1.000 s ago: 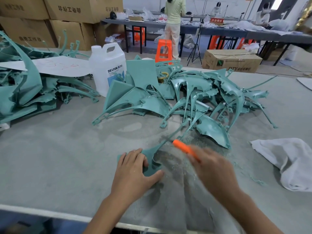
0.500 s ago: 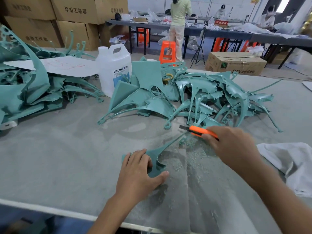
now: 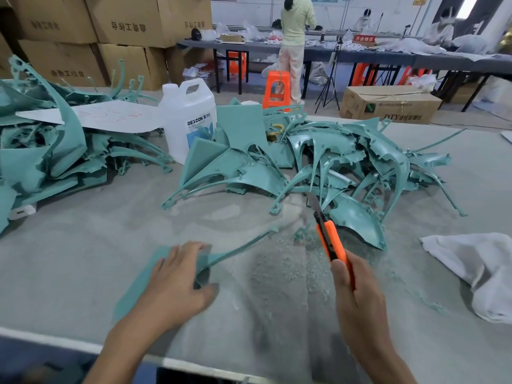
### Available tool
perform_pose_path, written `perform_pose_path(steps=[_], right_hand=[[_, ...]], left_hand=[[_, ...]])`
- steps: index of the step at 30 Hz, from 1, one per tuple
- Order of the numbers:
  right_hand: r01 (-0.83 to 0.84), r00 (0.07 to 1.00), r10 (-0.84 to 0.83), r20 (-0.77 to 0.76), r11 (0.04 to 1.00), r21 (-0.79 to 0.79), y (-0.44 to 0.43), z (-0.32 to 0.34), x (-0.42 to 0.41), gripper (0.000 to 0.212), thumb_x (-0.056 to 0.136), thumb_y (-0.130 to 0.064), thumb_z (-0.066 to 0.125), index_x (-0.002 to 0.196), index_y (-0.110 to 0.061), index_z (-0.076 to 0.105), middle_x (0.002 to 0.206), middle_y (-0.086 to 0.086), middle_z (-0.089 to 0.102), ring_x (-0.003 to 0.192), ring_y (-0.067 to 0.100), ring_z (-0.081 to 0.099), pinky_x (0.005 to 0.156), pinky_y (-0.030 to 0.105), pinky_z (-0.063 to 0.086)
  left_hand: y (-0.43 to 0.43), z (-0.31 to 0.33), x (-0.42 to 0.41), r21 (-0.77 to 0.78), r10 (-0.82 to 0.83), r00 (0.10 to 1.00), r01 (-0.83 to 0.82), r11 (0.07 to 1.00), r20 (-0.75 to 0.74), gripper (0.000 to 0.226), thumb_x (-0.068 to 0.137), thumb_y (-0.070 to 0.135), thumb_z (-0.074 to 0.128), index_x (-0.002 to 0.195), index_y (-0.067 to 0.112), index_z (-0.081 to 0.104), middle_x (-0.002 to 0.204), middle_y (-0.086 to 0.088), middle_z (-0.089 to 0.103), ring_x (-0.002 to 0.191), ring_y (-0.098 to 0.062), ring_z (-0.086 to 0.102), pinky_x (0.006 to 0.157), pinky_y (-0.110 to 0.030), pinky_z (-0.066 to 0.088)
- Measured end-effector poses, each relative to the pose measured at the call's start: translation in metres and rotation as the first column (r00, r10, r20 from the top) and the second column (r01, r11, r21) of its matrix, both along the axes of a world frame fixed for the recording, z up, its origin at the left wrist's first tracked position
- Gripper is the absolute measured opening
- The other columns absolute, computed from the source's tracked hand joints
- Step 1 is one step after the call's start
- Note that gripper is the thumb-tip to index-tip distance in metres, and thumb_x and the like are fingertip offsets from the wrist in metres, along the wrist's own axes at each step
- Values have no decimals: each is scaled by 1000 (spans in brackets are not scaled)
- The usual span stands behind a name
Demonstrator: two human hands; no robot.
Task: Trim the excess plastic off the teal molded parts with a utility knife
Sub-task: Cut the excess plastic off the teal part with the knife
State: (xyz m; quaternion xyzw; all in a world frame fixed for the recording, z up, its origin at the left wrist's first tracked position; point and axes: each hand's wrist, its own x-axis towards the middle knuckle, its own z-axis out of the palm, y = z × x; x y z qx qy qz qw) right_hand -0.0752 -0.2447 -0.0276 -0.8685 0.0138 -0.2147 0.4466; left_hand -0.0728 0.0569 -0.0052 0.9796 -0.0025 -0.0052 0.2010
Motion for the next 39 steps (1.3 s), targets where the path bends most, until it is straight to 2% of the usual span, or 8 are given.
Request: perform_pose_path(steps=[2,5,9,12,19,23,29,39], right_hand=[[30,999,-28,-20,993,114,10,-8,6,25,101,-57,37,103,-40,57,80,-8,59,73,7,57,61,31,40],[78,996,-67,-53,972,222,17,-17,10,29,98,-57,38,96,-36,59,71,-3,61,65,13,58,60,32,42],[138,990,-119,-81,942,306,11,-24,10,43,98,-61,36,93,-26,60,70,-10,64,52,7,56,48,15,40],[147,988,-131,-78,954,263,12,-23,10,39,95,-60,40,93,-29,63,70,-11,65,55,10,59,55,27,48],[48,995,-53,-87,997,-56,19,-21,4,25,88,-51,64,99,-32,75,71,-8,69,66,12,62,60,25,38],[1,990,-28,-137,982,-188,21,-21,7,19,92,-44,66,90,-26,73,71,-2,68,66,21,62,58,32,38],[4,979,-42,-200,982,-188,21,-18,13,27,96,-48,58,92,-27,73,69,-2,68,66,22,61,60,38,45],[47,986,-69,-149,988,-145,20,-17,11,22,96,-44,60,89,-26,72,66,-7,57,62,19,50,58,32,32]], left_hand=[[-32,0,-2,-244,57,975,-3,970,214,51,92,46,54,140,34,40,134,18,43,127,-5,40,105,-25,31],[-86,-15,13,-438,156,938,-5,899,310,43,104,49,39,139,27,46,133,20,46,125,2,39,108,-24,29],[-115,-34,45,-264,187,907,-89,960,377,27,107,30,36,109,19,61,96,6,62,93,-21,56,92,-37,39],[-111,-38,63,-10,117,948,-120,993,296,31,106,37,22,93,27,48,79,7,55,72,-21,45,71,-35,29],[-97,-26,80,378,-13,996,-21,926,87,32,102,35,32,105,23,61,101,-7,74,97,-29,66,89,-37,35],[-96,-24,86,402,-30,999,15,915,32,31,100,33,34,104,21,62,107,-10,72,103,-30,65,93,-36,36],[-94,-28,86,379,-37,999,22,925,32,33,102,34,30,103,23,62,101,-8,73,98,-30,65,91,-38,35],[-92,-27,87,338,-46,999,39,940,14,36,103,33,26,100,25,61,97,-3,74,94,-27,66,89,-40,34]])
